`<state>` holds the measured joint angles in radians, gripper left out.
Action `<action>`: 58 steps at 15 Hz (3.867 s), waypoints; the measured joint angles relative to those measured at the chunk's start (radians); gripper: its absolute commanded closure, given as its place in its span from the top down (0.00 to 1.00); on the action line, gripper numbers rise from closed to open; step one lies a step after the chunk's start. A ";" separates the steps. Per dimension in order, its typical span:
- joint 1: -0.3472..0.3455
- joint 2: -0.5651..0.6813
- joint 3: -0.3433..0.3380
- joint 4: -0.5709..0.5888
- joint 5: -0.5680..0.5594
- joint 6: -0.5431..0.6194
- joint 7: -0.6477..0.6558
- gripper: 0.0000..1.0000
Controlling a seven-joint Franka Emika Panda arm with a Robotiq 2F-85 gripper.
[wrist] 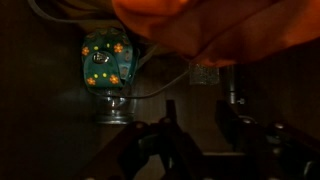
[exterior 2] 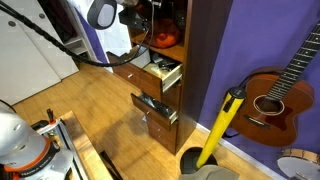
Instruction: Open the top drawer on the chest of drawers, pick up the red head sock and put it on the first shelf from the bottom, close the top drawer
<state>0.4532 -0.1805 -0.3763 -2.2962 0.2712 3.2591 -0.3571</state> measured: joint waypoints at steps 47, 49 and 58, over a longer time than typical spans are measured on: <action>-0.479 -0.267 0.273 -0.222 -0.257 -0.960 0.141 1.00; -0.479 -0.245 0.273 -0.222 -0.256 -0.904 0.144 1.00; -0.479 -0.164 0.272 -0.220 -0.238 -0.708 0.195 1.00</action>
<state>-0.0262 -0.3446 -0.1045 -2.5163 0.0329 2.5509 -0.1619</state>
